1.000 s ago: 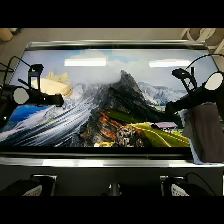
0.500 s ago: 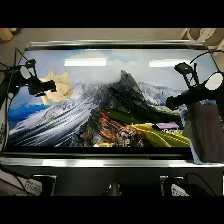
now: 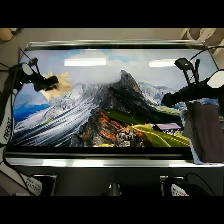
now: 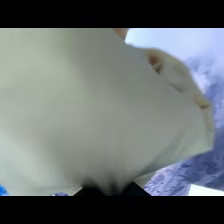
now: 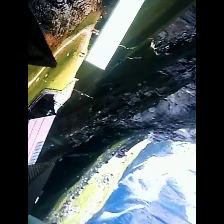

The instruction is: Fold the shirts.

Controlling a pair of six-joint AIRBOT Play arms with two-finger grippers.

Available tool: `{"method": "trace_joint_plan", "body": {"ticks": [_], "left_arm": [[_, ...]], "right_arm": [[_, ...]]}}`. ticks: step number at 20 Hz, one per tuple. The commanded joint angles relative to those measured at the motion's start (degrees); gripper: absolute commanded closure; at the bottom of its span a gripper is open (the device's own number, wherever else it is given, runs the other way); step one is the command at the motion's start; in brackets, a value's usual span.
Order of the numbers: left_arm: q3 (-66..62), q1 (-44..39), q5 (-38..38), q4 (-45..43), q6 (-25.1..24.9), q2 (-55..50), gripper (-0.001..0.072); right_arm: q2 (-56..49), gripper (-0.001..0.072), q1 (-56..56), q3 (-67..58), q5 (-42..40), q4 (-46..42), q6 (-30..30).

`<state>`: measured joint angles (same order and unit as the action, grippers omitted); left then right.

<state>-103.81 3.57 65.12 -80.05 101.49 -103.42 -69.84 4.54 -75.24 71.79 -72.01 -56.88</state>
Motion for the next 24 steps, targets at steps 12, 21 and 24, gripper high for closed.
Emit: {"method": "trace_joint_plan", "body": {"ticks": [12, 21, 24], "left_arm": [[-4.1, -33.2, -8.8, 7.7, -7.3, 44.1, 0.0678], [40.8, -45.2, -20.7, 8.0, 6.8, 35.9, 0.0677], [40.8, -44.8, -18.2, 13.8, 6.5, 26.5, 0.0467]], "right_arm": [[20.0, 0.0089, 0.0, -27.9, -0.2, -12.0, -2.0], [11.3, 0.0103, 0.0, -10.7, 18.8, -12.4, -1.4], [6.9, 0.0102, 0.0, -0.1, 15.3, -6.6, 0.0]]}}
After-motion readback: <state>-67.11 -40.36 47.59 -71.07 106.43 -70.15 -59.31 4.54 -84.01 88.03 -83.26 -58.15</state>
